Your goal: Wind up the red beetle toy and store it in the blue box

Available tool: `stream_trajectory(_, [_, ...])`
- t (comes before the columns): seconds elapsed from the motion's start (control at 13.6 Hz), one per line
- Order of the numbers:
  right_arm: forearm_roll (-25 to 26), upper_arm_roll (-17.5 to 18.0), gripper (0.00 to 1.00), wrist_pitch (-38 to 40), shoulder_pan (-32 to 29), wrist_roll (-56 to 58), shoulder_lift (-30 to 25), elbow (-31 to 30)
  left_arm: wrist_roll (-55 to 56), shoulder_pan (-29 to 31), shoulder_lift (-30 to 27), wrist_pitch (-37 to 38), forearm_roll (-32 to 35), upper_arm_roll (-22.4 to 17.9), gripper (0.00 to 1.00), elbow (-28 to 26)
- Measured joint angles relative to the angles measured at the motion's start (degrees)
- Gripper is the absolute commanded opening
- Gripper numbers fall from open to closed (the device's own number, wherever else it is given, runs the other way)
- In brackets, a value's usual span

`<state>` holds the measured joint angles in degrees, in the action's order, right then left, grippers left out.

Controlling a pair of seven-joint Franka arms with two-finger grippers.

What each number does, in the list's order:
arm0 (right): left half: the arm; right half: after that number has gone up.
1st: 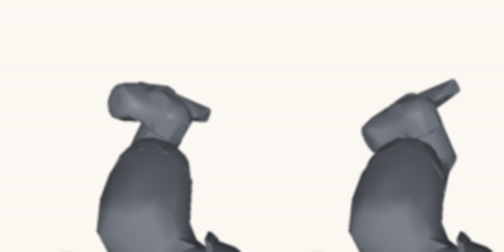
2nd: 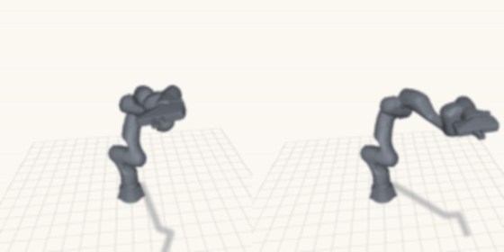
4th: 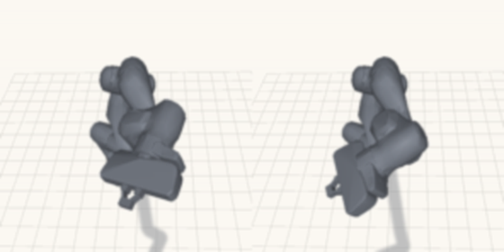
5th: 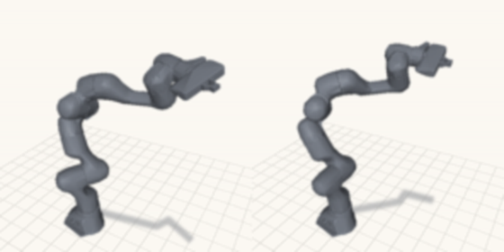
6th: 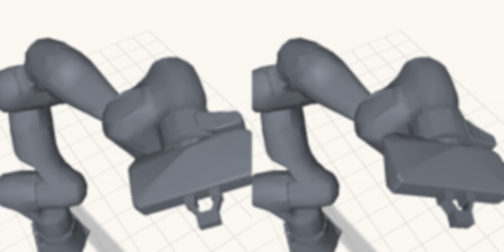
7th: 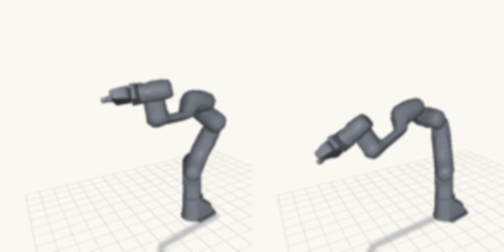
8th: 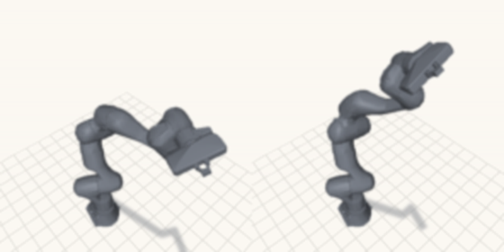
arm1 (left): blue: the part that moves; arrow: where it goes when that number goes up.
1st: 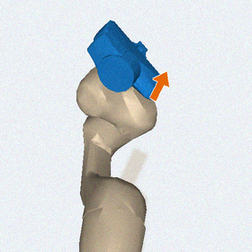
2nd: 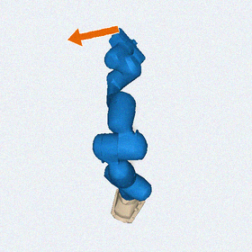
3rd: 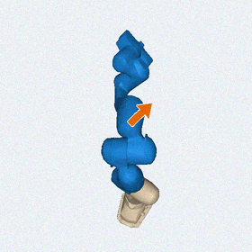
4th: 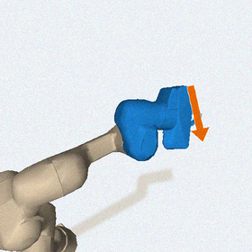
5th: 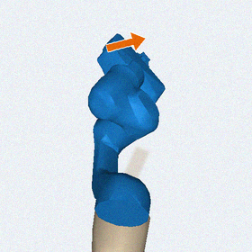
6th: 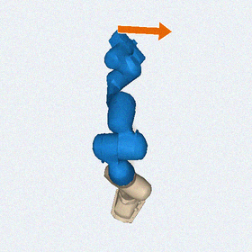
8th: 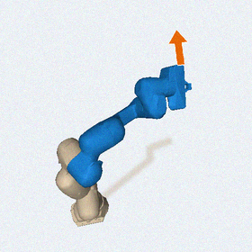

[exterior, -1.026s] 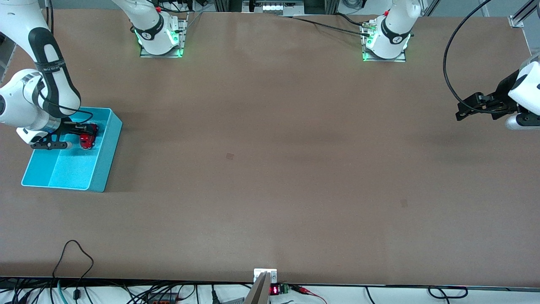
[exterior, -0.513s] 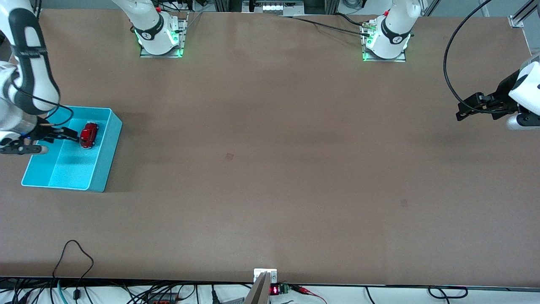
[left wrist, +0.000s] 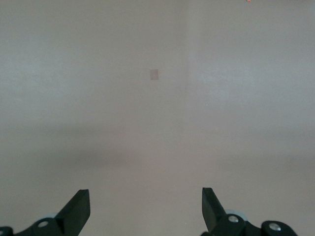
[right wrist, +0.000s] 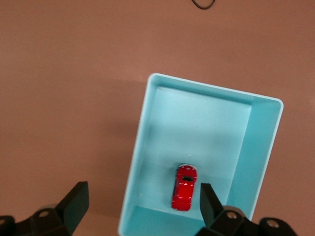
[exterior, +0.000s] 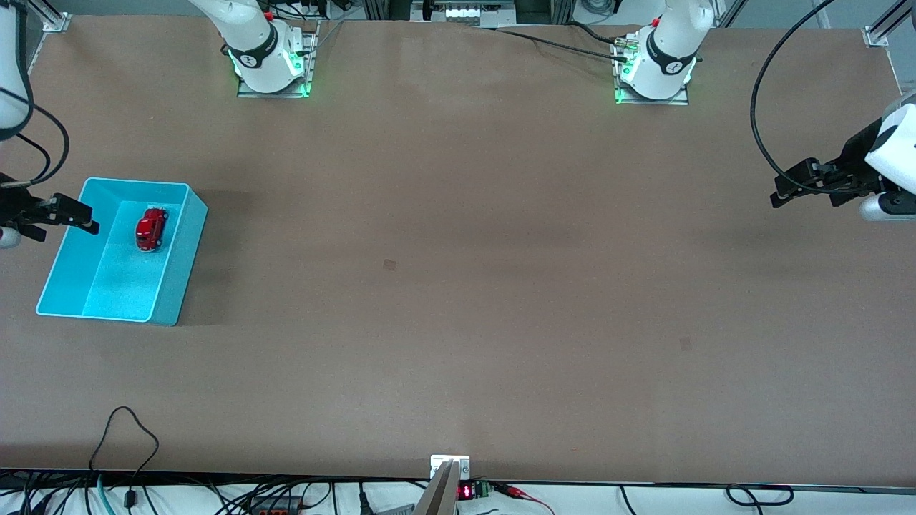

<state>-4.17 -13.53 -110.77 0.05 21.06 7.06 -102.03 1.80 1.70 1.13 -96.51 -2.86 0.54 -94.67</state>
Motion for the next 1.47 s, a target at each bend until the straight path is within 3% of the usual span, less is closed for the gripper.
stream_trajectory(0.29, [2.3,5.6,1.0,7.7,-0.1,-9.5,-1.3,6.6,0.0,-0.1,0.0,-0.1,0.0,0.3,1.0,0.0])
stream_trajectory(0.44, [2.3,6.7,1.0,10.1,-0.4,-11.9,-1.9,8.4,0.0,-0.1,0.0,-0.3,0.0,0.4,1.0,0.0])
stream_trajectory(1.47, [2.3,7.5,1.0,11.8,-0.6,-14.8,-2.8,8.8,-0.1,-0.1,0.0,-1.0,0.0,0.4,1.0,0.0])
